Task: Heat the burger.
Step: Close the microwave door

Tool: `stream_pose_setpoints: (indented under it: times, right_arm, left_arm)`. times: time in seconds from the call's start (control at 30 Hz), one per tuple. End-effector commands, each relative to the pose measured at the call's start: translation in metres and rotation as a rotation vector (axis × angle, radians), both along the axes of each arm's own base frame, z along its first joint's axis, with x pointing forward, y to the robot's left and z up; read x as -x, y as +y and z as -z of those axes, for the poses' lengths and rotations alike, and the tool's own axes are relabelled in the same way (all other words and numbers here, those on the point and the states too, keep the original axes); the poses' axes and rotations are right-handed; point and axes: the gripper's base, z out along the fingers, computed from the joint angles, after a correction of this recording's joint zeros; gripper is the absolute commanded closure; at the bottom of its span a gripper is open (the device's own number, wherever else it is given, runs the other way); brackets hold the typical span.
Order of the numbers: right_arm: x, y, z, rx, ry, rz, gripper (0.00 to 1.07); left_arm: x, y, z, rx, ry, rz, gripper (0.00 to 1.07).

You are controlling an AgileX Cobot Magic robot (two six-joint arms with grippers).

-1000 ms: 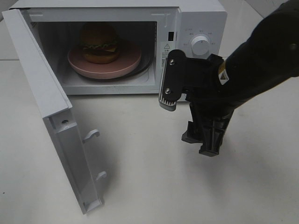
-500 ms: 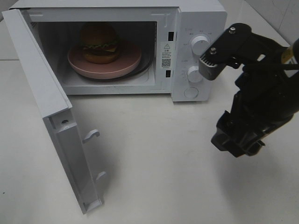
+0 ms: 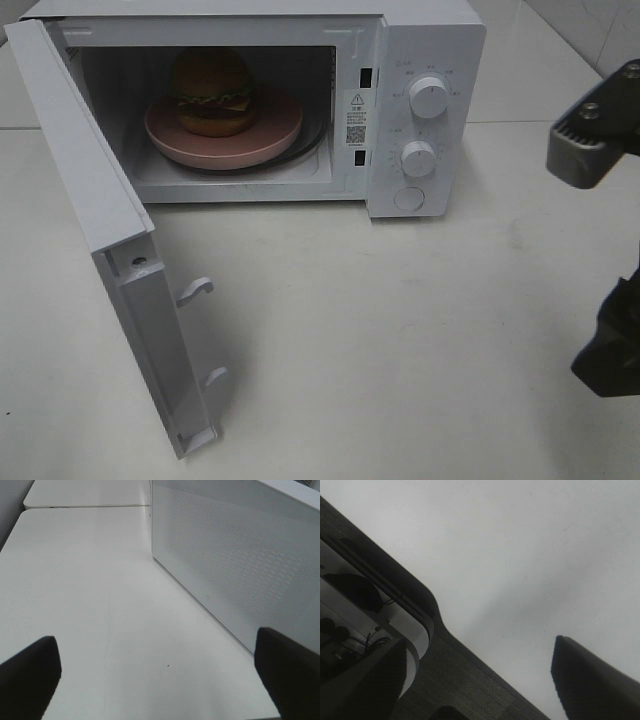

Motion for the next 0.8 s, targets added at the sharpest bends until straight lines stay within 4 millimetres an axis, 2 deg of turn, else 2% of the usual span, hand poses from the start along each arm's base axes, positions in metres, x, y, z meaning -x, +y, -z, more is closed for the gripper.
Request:
stream_pose_setpoints:
  times: [0.03, 0.07, 0.13, 0.23, 0.3, 0.33, 0.5, 0.63, 0.7, 0.8]
  right_arm:
    - [0.011, -0.007, -0.005, -0.006, 0.012, 0.021, 0.31]
    - [0.011, -0.007, -0.005, -0.006, 0.012, 0.021, 0.31]
    - [0.023, -0.017, -0.016, -0.059, -0.042, 0.04, 0.31]
    - [0.027, -0.02, -0.018, -0.071, -0.063, 0.044, 0.31]
    - [0.04, -0.032, -0.017, -0.121, -0.14, 0.048, 0.31]
    - [0.04, -0.032, -0.017, -0.121, -0.14, 0.048, 0.31]
    - [0.067, -0.053, 0.005, -0.18, -0.21, 0.05, 0.31]
    - [0.072, -0.057, 0.016, -0.198, -0.219, 0.068, 0.31]
    - [0.075, -0.064, 0.025, -0.219, -0.247, 0.143, 0.31]
    - [0.077, -0.068, 0.026, -0.216, -0.249, 0.175, 0.31]
  left_arm:
    - [-0.001, 0.0, 0.001, 0.004, 0.003, 0.001, 0.06]
    - [-0.001, 0.0, 0.001, 0.004, 0.003, 0.001, 0.06]
    - [-0.001, 0.0, 0.001, 0.004, 0.003, 0.001, 0.06]
    - [-0.001, 0.0, 0.001, 0.004, 0.003, 0.001, 0.06]
    - [-0.001, 0.0, 0.001, 0.004, 0.003, 0.001, 0.06]
    - [-0.001, 0.0, 0.001, 0.004, 0.003, 0.001, 0.06]
    - [-0.001, 0.0, 0.001, 0.004, 0.003, 0.001, 0.06]
    - [-0.001, 0.0, 0.001, 0.004, 0.003, 0.001, 0.06]
    - [-0.001, 0.0, 0.001, 0.004, 0.003, 0.001, 0.06]
    - [-0.001, 0.0, 0.001, 0.004, 0.003, 0.001, 0.06]
